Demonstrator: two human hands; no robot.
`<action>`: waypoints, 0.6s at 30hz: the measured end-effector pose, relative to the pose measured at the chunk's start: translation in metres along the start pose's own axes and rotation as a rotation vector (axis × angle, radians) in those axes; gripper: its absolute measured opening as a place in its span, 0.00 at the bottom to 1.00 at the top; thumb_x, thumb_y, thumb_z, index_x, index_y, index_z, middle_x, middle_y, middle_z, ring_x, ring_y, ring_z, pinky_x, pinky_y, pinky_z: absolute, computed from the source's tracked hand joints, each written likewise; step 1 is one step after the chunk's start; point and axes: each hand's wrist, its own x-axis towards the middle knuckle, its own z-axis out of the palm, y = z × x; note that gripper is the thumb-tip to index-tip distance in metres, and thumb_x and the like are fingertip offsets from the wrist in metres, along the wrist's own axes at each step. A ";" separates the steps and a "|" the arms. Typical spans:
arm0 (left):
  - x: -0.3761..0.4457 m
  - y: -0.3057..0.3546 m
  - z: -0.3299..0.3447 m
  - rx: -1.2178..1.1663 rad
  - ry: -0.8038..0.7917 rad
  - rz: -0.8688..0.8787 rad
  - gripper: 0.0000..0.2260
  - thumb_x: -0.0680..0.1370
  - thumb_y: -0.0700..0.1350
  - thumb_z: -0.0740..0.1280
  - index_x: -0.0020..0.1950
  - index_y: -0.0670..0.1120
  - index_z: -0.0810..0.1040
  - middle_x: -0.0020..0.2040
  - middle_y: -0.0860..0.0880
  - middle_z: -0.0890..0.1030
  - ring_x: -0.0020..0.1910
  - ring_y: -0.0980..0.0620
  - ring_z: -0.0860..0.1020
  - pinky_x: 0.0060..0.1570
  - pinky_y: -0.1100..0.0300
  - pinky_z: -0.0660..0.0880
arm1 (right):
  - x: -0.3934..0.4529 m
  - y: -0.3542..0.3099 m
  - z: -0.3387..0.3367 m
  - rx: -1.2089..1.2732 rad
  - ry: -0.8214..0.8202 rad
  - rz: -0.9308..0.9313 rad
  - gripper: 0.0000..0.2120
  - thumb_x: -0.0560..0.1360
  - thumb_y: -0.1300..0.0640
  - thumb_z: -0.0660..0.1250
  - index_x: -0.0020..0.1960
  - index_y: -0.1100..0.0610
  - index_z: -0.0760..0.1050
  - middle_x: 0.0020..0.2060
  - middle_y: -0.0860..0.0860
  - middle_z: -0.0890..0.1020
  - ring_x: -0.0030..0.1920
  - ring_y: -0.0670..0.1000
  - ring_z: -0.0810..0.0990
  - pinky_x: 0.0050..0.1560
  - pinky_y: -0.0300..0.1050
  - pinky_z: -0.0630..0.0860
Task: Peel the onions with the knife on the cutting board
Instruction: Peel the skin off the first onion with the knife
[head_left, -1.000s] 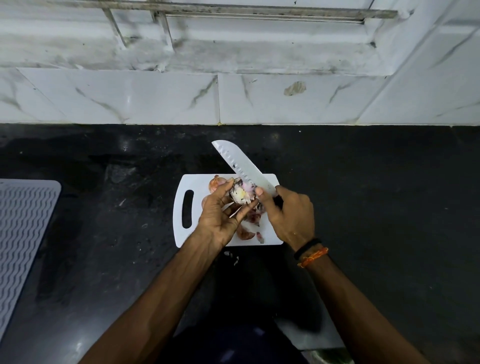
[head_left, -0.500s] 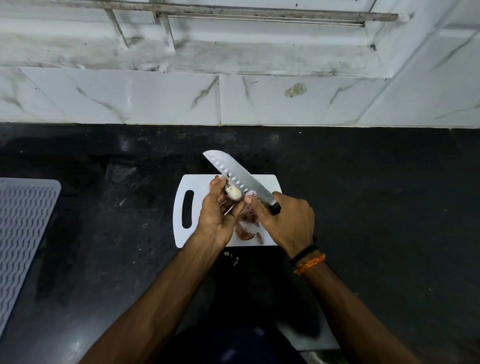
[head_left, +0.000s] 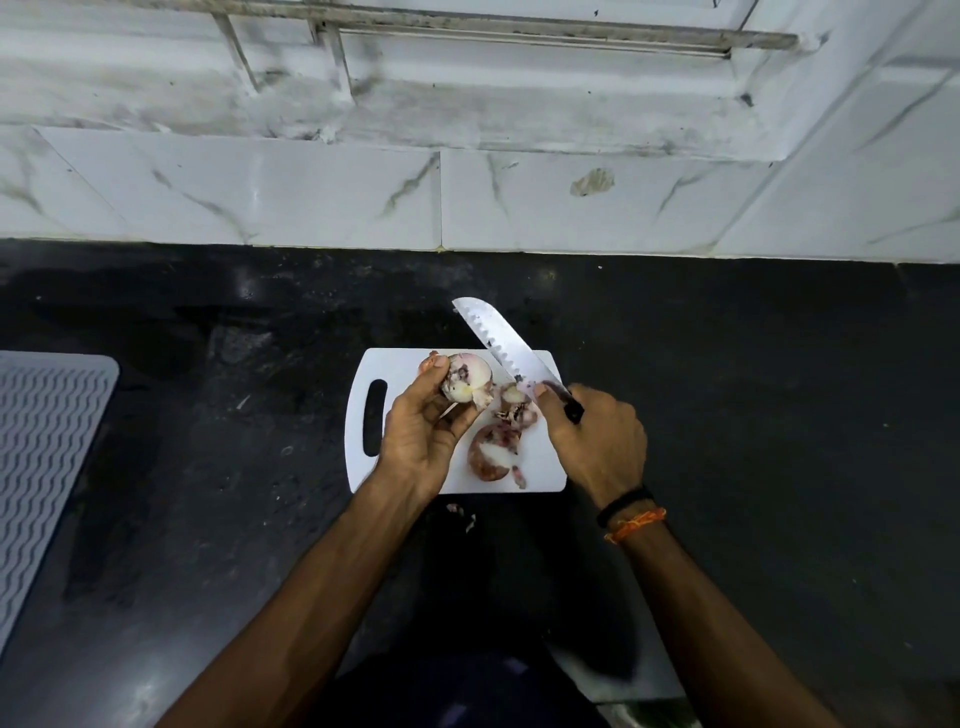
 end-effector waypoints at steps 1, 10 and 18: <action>0.001 0.000 -0.001 0.008 0.008 0.000 0.19 0.78 0.44 0.71 0.67 0.39 0.78 0.53 0.43 0.84 0.58 0.42 0.82 0.63 0.45 0.76 | 0.001 -0.001 0.000 -0.012 0.008 0.022 0.27 0.75 0.31 0.60 0.32 0.53 0.70 0.26 0.46 0.75 0.30 0.51 0.76 0.32 0.45 0.72; 0.001 0.003 -0.007 0.019 0.006 0.001 0.22 0.77 0.44 0.72 0.68 0.38 0.77 0.54 0.42 0.84 0.57 0.44 0.82 0.66 0.43 0.74 | 0.003 -0.002 0.007 -0.135 -0.025 0.095 0.32 0.70 0.22 0.56 0.34 0.51 0.73 0.27 0.47 0.77 0.30 0.51 0.78 0.34 0.46 0.77; 0.001 0.009 -0.008 0.010 -0.123 -0.011 0.13 0.70 0.43 0.74 0.52 0.45 0.79 0.51 0.45 0.84 0.52 0.48 0.82 0.62 0.50 0.76 | 0.002 -0.002 -0.001 -0.051 -0.070 0.014 0.23 0.77 0.33 0.60 0.34 0.50 0.68 0.29 0.47 0.75 0.31 0.49 0.76 0.33 0.43 0.70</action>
